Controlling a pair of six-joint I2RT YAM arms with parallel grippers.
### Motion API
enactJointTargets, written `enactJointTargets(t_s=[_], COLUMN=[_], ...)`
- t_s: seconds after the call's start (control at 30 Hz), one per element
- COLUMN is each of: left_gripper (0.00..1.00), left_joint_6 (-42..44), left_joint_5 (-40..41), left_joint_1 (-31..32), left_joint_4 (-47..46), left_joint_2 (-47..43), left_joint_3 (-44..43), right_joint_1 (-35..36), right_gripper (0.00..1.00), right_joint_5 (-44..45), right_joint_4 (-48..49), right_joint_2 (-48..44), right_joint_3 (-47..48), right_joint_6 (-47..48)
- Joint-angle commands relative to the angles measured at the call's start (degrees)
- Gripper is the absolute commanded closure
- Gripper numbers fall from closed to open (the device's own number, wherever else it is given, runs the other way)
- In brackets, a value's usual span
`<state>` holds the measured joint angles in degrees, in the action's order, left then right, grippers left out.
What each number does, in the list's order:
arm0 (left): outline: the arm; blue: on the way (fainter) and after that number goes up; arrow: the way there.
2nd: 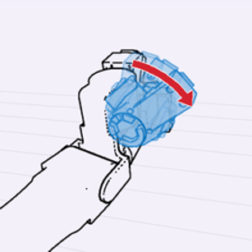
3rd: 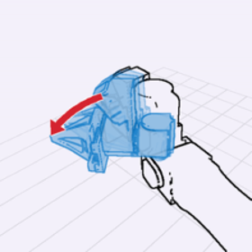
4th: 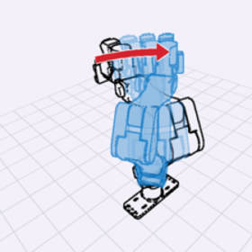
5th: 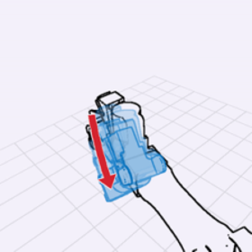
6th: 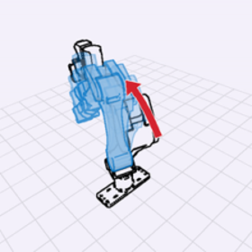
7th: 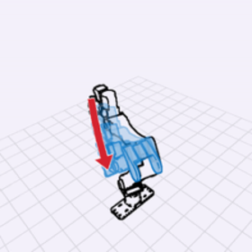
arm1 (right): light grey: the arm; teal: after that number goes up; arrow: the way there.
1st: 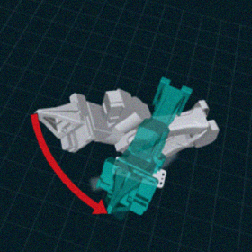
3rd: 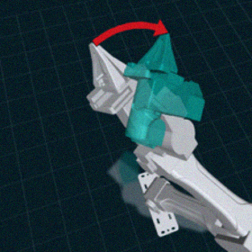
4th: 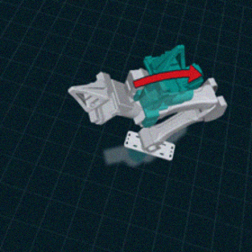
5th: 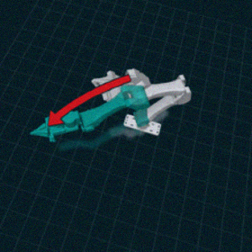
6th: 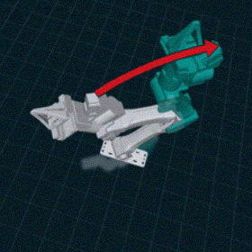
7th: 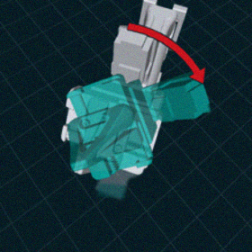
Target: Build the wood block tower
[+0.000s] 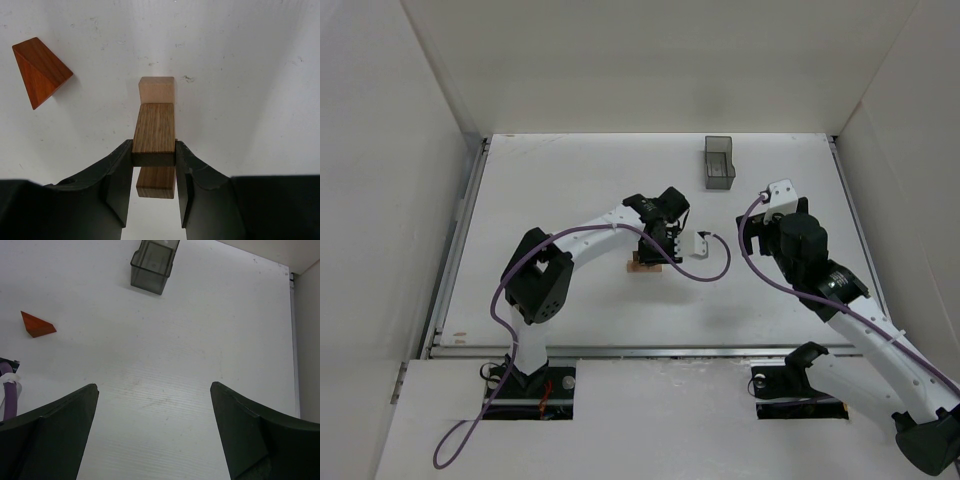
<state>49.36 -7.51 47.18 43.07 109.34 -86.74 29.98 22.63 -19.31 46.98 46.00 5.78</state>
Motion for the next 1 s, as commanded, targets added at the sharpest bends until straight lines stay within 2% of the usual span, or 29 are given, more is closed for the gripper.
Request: enactJointTargets(t_s=[0.0, 0.47, 0.97], left_gripper=[1.0, 1.0, 1.0], left_joint_6=[0.82, 1.35, -0.23], left_joint_5=[-0.67, -1.72, 0.03], left_joint_1=[0.28, 0.28, 0.28], left_joint_4=[2.54, 4.74, 1.85], left_joint_2=[-0.09, -0.09, -0.09], left_joint_3=[-0.88, -2.56, -3.08], right_joint_1=[-0.27, -0.27, -0.27], right_gripper=[0.01, 0.01, 0.01], right_joint_5=[-0.31, -0.31, -0.31], right_joint_4=[2.61, 2.61, 2.61], right_joint_2=[-0.4, -0.4, -0.4], right_joint_3=[-0.29, -0.29, -0.29], right_joint_6=[0.11, 0.11, 0.11])
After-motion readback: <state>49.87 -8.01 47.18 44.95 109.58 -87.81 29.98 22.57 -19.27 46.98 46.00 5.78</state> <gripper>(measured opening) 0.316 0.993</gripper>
